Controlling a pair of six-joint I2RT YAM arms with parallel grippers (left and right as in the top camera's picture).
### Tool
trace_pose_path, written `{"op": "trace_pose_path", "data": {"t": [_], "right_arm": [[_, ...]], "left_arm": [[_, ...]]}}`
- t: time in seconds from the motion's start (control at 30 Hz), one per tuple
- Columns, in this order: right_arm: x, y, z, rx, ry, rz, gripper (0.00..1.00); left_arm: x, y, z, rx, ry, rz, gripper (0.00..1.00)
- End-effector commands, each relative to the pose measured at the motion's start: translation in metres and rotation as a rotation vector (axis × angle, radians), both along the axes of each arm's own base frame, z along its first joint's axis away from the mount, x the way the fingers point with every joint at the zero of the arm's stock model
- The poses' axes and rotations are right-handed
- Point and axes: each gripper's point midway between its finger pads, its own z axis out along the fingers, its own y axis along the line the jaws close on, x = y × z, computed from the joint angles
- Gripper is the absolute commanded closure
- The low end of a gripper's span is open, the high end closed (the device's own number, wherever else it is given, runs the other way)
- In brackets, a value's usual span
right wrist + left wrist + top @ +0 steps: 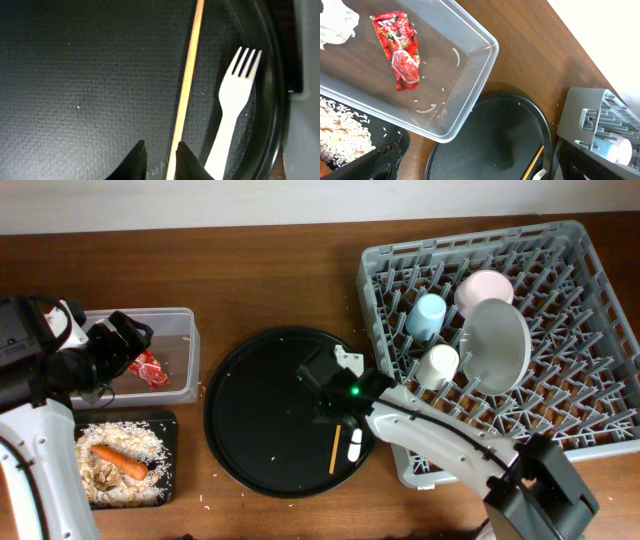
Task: Sort waste into correct bins and load items into the dishwasher rack
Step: 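Grasp the wooden chopstick on the serving tray with the right gripper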
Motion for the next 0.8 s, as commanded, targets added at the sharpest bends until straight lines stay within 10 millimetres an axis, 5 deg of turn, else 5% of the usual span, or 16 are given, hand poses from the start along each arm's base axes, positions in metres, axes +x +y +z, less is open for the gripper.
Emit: {"op": "trace_pose_path", "data": {"t": [0.0, 0.13, 0.63, 0.7, 0.77], "right_arm": [[0.002, -0.011, -0.017, -0.083, -0.016, -0.062, 0.8], [-0.001, -0.017, -0.047, -0.151, 0.031, -0.084, 0.8], [-0.002, -0.014, -0.079, -0.172, 0.074, -0.089, 0.81], [-0.003, -0.014, -0.079, -0.168, 0.081, -0.087, 0.96], [-0.004, -0.011, -0.079, -0.151, 0.094, -0.083, 0.96]], "left_arm": [[0.0, 0.0, 0.011, 0.005, -0.029, 0.008, 0.01], [0.0, 0.0, 0.011, 0.005, -0.029, 0.008, 0.01], [0.0, 0.0, 0.011, 0.005, -0.03, 0.008, 0.01], [0.0, 0.0, 0.011, 0.005, -0.029, 0.008, 0.01], [0.0, 0.0, 0.011, 0.005, -0.03, 0.008, 0.01]]}}
